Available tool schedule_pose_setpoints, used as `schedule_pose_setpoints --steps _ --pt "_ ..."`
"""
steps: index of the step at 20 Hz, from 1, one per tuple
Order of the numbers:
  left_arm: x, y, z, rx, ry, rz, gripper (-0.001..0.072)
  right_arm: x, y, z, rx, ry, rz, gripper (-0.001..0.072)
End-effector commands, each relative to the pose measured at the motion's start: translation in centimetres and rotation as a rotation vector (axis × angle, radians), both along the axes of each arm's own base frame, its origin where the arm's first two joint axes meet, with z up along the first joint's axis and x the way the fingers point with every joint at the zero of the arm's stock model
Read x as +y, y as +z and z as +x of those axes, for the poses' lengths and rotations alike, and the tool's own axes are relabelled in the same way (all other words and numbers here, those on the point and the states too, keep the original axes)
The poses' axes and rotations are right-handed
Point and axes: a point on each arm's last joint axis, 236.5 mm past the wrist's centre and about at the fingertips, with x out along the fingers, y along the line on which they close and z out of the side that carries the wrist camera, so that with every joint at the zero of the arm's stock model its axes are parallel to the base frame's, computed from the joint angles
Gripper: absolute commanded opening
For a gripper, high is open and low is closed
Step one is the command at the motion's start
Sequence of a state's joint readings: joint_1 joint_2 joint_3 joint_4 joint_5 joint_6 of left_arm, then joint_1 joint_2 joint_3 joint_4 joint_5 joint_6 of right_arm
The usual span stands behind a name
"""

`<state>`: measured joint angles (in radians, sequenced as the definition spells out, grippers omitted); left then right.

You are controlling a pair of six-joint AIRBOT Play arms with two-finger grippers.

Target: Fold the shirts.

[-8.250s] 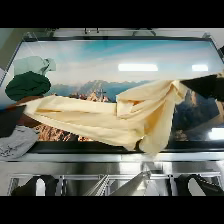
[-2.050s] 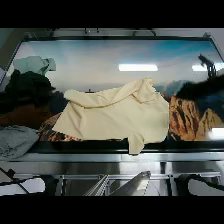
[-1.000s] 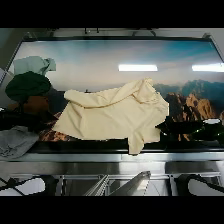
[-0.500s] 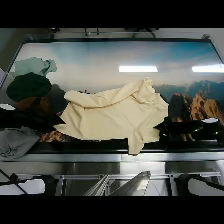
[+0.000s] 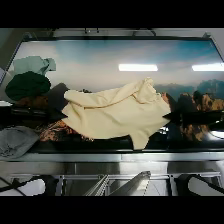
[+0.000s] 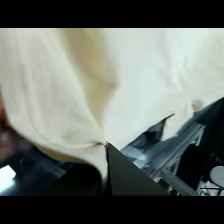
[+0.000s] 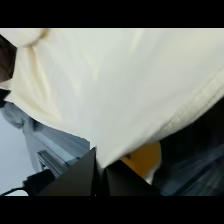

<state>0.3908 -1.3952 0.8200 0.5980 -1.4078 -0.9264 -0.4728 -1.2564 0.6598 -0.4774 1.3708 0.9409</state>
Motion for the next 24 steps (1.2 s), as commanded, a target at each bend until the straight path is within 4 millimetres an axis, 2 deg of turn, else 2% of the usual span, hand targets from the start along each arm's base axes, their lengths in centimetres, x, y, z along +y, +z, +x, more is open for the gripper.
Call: schedule_pose_setpoints --steps 1,2,3,4,6,7,8,10,12,14,15,17,18,20,22,23,24 --pt "-1.4 13.7 0.8 -0.332 0.057 -0.278 0.0015 -3.1 10.1 2.2 -0.236 -0.085 0.104 0.0025" --pt "-1.5 18.6 0.4 -0.462 0.076 -0.367 0.0016 -3.3 13.7 2.7 -0.333 -0.119 0.169 0.0025" --pt "-1.5 23.7 -0.4 -0.604 0.095 -0.462 0.0016 -3.5 18.2 2.8 -0.458 -0.146 0.245 0.0025" --pt "-1.4 29.0 -1.8 -0.757 0.119 -0.555 0.0017 -3.8 22.4 2.5 -0.578 -0.170 0.304 0.0025" --pt "-0.5 37.2 -5.3 -1.024 0.176 -0.671 0.0019 -4.7 31.2 1.6 -0.835 -0.252 0.375 0.0025" --pt "-0.1 40.0 -7.1 -1.131 0.206 -0.698 0.0019 -5.1 35.7 0.6 -0.974 -0.304 0.394 0.0025" --pt "0.2 42.4 -9.0 -1.225 0.229 -0.720 0.0019 -4.9 39.3 -0.6 -1.088 -0.338 0.380 0.0025" --pt "-0.2 44.8 -12.5 -1.347 0.226 -0.717 0.0020 -2.9 43.5 -3.1 -1.224 -0.333 0.272 0.0025" --pt "-1.4 45.6 -15.2 -1.406 0.199 -0.673 0.0019 -0.3 46.1 -6.1 -1.333 -0.272 0.206 0.0025" --pt "-2.9 46.8 -18.0 -1.482 0.124 -0.687 0.0020 1.7 48.0 -8.4 -1.413 -0.223 0.157 0.0025" --pt "-3.5 47.4 -18.6 -1.491 0.092 -0.682 0.0019 2.4 48.4 -8.8 -1.431 -0.204 0.120 0.0025" --pt "-3.8 48.2 -17.7 -1.443 0.040 -0.674 0.0019 3.1 48.7 -8.7 -1.450 -0.181 0.004 0.0025" --pt "-3.4 47.9 -16.1 -1.388 0.039 -0.642 0.0019 2.4 48.2 -7.4 -1.431 -0.210 -0.087 0.0025" --pt "-1.7 45.4 -10.7 -1.232 0.098 -0.505 0.0020 0.0 45.6 -3.7 -1.343 -0.274 -0.243 0.0025" --pt "1.1 41.3 -4.5 -1.073 0.207 -0.405 0.0020 -2.1 42.1 0.6 -1.237 -0.305 -0.352 0.0025" --pt "2.4 39.1 -1.4 -1.003 0.259 -0.395 0.0021 -2.4 39.7 3.4 -1.178 -0.301 -0.373 0.0025" --pt "2.8 36.6 1.1 -0.943 0.276 -0.405 0.0021 -1.6 36.7 6.3 -1.116 -0.261 -0.389 0.0025"
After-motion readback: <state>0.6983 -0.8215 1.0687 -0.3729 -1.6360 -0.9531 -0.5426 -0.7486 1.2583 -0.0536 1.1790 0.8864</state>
